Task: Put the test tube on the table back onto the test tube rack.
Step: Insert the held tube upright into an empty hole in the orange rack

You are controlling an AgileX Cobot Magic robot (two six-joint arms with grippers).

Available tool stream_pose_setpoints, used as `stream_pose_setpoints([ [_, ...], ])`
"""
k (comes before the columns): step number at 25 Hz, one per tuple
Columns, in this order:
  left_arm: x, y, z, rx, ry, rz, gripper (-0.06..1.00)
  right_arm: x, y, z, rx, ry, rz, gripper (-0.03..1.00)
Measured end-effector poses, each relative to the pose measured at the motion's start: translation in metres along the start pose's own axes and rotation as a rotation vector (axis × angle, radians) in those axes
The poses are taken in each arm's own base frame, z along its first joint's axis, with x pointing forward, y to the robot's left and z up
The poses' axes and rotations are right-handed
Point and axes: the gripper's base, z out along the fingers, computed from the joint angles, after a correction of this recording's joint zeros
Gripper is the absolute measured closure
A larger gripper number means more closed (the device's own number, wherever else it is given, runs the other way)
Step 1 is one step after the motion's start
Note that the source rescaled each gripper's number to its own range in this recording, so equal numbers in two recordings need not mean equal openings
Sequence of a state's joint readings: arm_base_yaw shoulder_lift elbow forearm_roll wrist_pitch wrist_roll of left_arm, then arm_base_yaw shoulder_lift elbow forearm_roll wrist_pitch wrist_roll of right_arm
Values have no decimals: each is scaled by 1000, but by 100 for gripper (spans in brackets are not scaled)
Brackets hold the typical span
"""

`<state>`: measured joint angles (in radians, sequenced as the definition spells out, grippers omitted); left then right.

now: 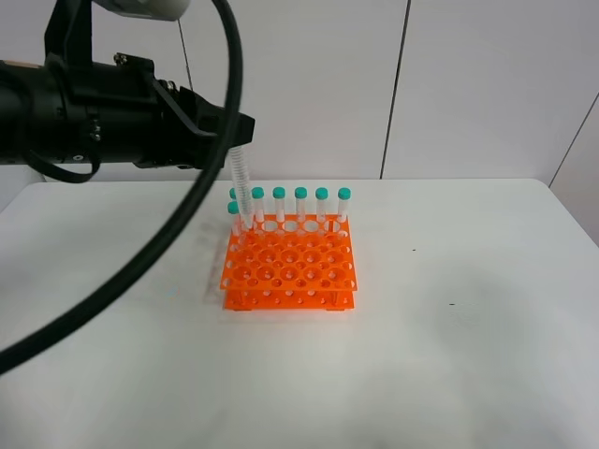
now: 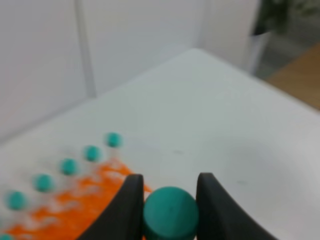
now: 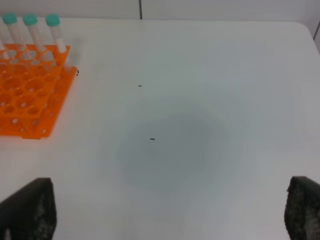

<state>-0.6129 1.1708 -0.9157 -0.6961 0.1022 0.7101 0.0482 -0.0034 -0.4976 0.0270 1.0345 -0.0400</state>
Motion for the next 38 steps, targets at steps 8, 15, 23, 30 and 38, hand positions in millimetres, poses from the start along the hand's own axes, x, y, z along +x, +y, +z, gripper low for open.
stream_pose_setpoints([
  [8, 0, 7, 29, -130, -132, 139, 94, 0, 0, 0, 0, 0, 0, -3],
  [15, 28, 16, 91, -124, -47, 88, 94, 0, 0, 0, 0, 0, 3, -3],
  [23, 29, 39, 131, -171, 20, -30, 94, 0, 0, 0, 0, 0, 3, -3],
  [30, 46, 83, 139, -274, 24, -159, 94, 0, 0, 0, 0, 0, 4, -3],
  [38, 78, 88, 144, -283, 57, -148, 94, 0, 0, 0, 0, 0, 4, -3],
])
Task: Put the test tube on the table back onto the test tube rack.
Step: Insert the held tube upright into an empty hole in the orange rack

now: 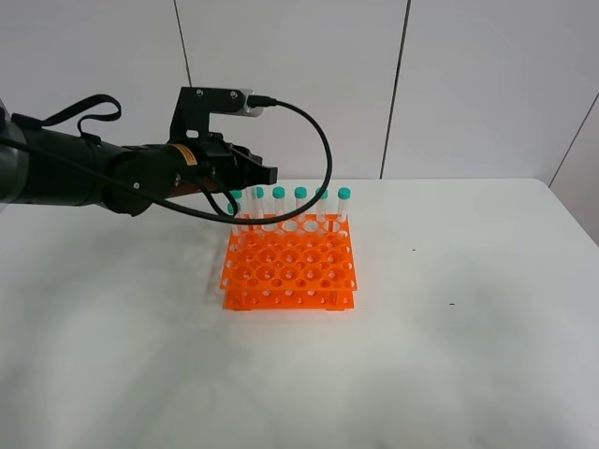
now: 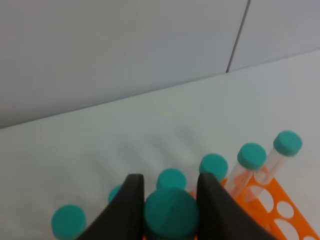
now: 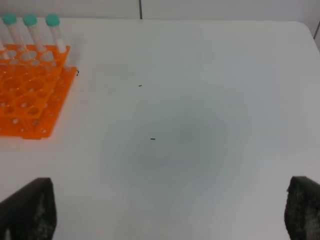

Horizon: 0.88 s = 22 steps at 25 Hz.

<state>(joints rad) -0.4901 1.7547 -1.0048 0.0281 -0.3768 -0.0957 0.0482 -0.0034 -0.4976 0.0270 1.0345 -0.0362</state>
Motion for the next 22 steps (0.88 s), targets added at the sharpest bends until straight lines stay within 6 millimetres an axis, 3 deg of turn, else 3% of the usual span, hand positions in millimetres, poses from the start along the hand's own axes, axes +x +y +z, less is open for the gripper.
stream_pose_setpoints([
  [8, 2, 2, -2, 5, -84, 2, 94, 0, 0, 0, 0, 0, 0, -3],
  [22, 28, 12, 23, -14, -64, -4, 94, 0, 0, 0, 0, 0, 0, -3],
])
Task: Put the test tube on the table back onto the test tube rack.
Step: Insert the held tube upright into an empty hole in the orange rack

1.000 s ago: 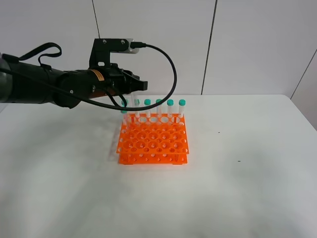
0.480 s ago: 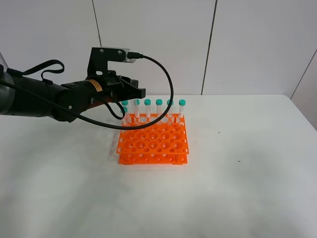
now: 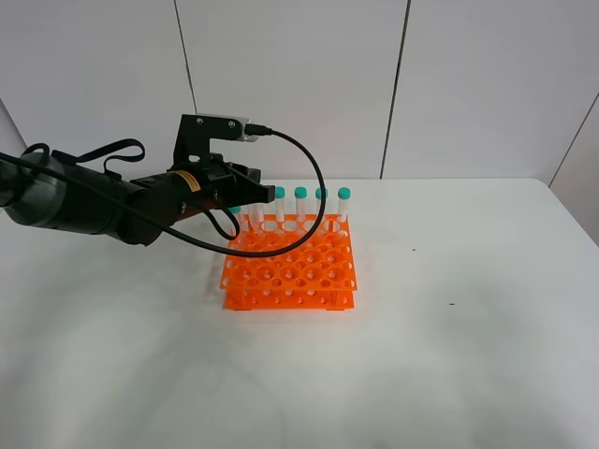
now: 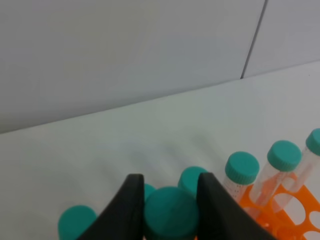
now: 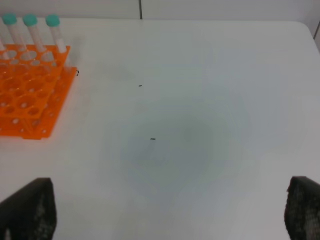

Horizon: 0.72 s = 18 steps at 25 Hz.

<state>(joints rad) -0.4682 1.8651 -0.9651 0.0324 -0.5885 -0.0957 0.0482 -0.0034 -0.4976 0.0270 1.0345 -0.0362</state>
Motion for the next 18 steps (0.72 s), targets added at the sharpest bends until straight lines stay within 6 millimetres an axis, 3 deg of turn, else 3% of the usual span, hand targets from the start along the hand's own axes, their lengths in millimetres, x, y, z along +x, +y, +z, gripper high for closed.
stream_pose_setpoints([
  [18, 15, 2, 11, 0, -2, 0, 94, 0, 0, 0, 0, 0, 0, -3],
])
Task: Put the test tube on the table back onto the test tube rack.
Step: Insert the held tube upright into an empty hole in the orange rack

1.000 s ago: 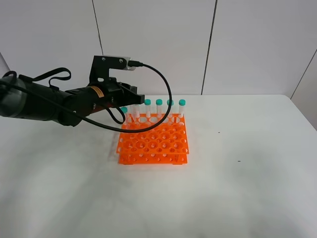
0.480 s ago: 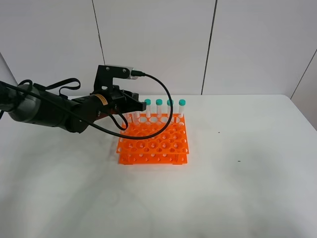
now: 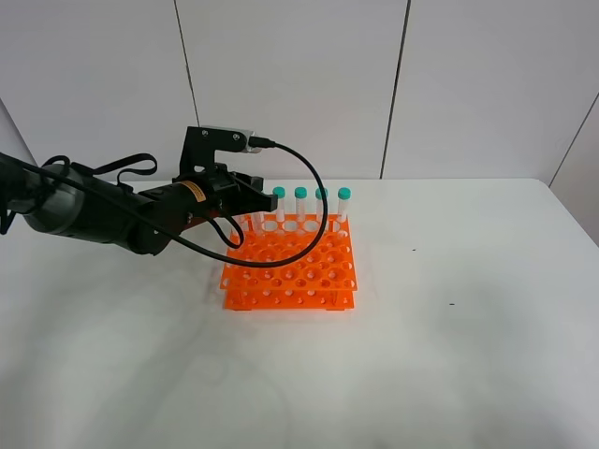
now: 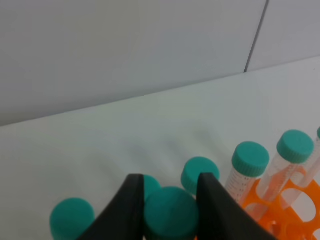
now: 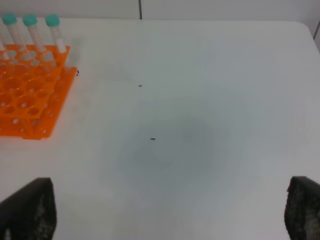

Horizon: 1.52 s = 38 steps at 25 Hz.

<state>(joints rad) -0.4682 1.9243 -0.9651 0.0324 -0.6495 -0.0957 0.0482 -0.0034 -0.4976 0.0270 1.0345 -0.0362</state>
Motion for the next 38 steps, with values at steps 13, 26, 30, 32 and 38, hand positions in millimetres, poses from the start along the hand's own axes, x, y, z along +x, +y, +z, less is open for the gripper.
stream_pose_setpoints([
  [13, 22, 2, 12, -5, 42, -1, 94, 0, 0, 0, 0, 0, 0, -3],
  [26, 27, 3, 15, -3, 45, 2, 94, 0, 0, 0, 0, 0, 0, -3],
  [30, 28, 3, 15, -3, 44, 2, 94, 0, 0, 0, 0, 0, 0, -3],
  [32, 28, 3, 15, -3, 44, 2, 94, 0, 0, 0, 0, 0, 0, -3],
  [38, 28, 3, 15, -3, 45, -3, 77, 0, 0, 0, 0, 0, 0, -3],
])
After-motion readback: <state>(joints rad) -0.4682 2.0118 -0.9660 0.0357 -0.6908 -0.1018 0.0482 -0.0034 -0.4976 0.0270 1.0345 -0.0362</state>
